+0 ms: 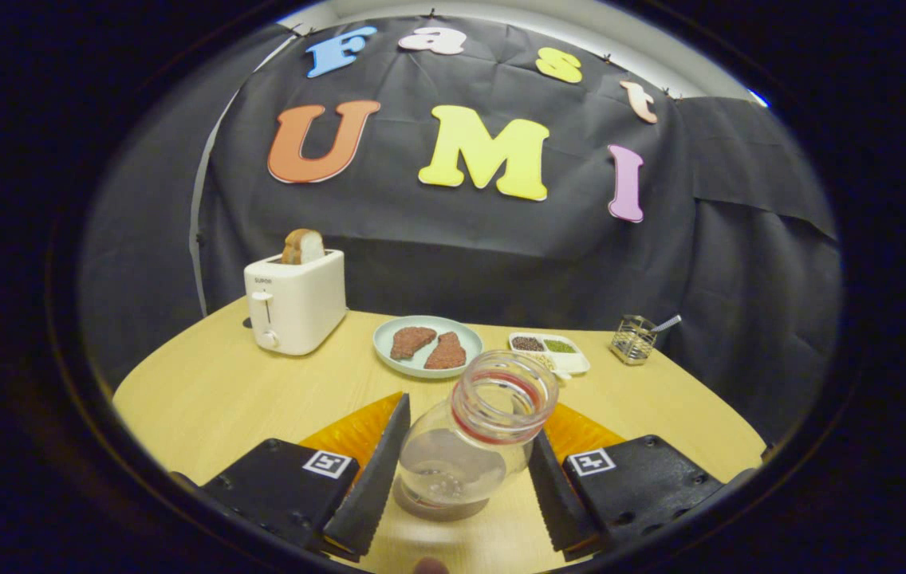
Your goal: Take the bottle from table, then pour the juice into the cup, finally place the bottle on the coaster
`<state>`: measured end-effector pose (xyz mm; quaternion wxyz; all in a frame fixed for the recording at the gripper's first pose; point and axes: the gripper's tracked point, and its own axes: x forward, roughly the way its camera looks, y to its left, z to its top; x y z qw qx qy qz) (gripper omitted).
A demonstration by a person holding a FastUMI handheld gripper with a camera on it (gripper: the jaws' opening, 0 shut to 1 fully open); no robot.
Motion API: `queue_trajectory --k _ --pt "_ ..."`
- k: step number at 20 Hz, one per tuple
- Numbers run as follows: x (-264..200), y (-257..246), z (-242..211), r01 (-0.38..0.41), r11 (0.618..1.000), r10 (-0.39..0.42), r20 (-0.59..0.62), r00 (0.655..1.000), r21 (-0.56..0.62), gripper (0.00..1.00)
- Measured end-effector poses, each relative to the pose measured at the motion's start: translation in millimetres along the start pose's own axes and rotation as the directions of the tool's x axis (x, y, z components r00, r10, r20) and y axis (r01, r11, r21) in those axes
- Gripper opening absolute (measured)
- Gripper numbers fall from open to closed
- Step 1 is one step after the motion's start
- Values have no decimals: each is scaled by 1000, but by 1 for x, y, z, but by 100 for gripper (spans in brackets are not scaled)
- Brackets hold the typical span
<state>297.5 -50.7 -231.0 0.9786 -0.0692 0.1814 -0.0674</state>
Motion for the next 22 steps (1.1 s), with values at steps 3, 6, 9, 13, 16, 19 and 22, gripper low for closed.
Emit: queue_trajectory --k 3,6,9,13,16,19,22 --pt "14 8 -8 -34 999 35 -36 999 11 86" --pt "16 16 -11 -64 997 65 -42 997 33 92" --pt "11 12 -4 -48 999 48 -19 999 16 100" --pt "3 9 0 -49 998 49 -1 999 34 100" --pt "-2 8 4 -65 997 64 9 998 42 100" --pt "-12 0 10 -54 997 54 18 998 50 100" --pt "-31 -3 26 -69 995 65 52 997 78 100"
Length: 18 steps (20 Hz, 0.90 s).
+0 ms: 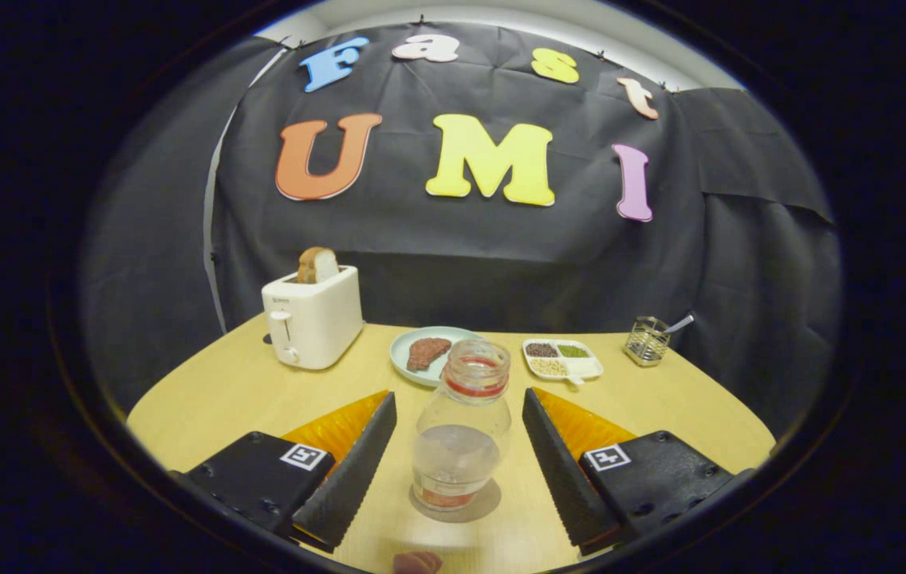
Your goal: Take the bottle from table, then pour the juice into the cup, finally place the bottle on the coaster
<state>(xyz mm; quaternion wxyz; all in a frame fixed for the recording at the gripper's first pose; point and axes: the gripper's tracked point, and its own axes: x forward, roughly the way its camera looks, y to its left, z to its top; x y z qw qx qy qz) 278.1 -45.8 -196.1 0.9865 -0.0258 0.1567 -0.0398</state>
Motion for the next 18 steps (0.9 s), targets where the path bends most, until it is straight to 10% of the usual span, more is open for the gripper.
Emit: queue_trajectory --k 18 --pt "-307 -5 89 -60 990 18 302 953 127 100"
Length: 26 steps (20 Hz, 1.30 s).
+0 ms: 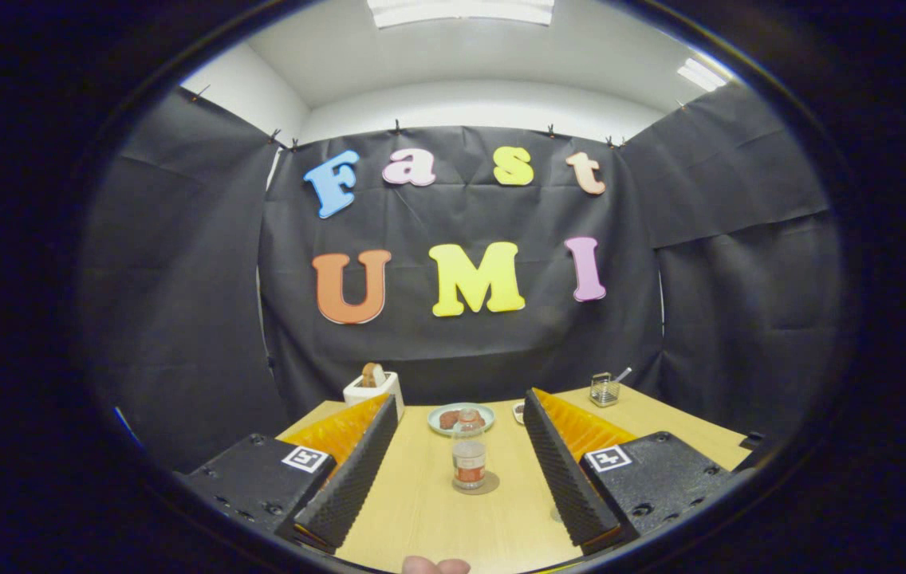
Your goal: Take the bottle from table, then pour the juice into the cup, finally place the bottle on the coaster
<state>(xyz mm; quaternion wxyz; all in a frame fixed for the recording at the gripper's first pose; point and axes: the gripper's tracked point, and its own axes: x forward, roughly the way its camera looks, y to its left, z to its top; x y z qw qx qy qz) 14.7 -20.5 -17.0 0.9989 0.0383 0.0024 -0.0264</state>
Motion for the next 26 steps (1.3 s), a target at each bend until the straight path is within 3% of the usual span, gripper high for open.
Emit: queue_trajectory --k 10,26 --pt "-58 19 -4 -80 997 80 19 997 1 100" --pt "-39 -17 -3 -28 998 29 4 1000 -47 100"
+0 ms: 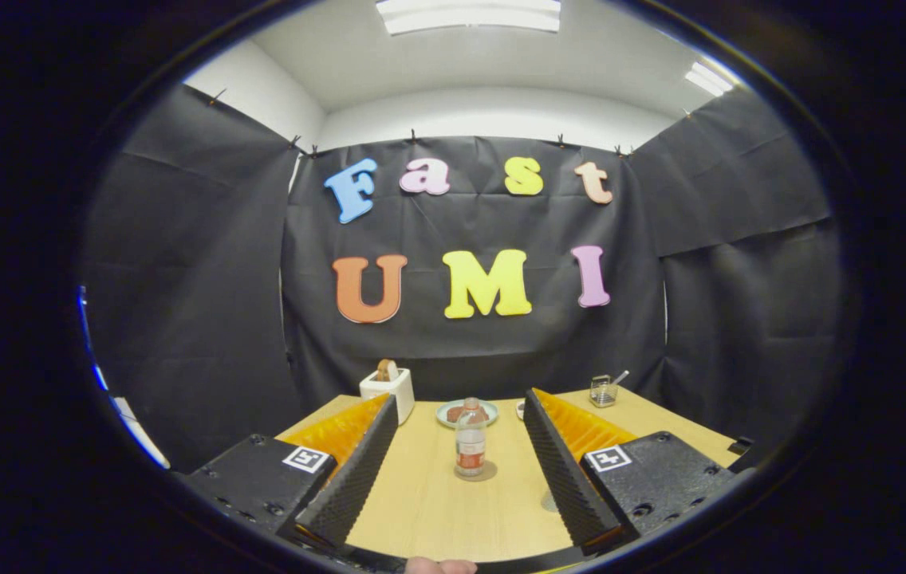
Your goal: Take the bottle from table, then pour the juice into the cup, finally place the bottle on the coaster
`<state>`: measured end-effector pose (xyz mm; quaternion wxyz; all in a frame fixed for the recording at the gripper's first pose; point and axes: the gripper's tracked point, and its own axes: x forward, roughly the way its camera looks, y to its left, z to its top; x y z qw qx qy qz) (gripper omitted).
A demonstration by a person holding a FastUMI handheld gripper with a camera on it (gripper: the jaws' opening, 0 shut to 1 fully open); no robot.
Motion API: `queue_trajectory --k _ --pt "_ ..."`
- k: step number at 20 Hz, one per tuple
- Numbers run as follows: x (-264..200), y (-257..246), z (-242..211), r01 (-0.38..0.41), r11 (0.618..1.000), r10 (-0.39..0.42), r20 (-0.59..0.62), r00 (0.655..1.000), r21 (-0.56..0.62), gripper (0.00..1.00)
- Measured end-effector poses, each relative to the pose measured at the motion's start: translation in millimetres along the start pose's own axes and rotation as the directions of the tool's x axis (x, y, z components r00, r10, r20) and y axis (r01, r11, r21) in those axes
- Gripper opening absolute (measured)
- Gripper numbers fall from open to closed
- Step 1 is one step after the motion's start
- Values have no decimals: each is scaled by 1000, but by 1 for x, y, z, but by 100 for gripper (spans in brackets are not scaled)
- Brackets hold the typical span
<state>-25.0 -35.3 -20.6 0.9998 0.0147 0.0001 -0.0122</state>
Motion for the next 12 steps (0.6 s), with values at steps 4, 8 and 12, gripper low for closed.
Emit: queue_trajectory --k 4,8,12 --pt "0 -5 2 3 1000 -3 -3 1000 5 100" --pt "-5 -4 9 2 1000 -2 23 1000 11 100" --pt "-14 0 15 -7 1000 7 32 999 -4 100"
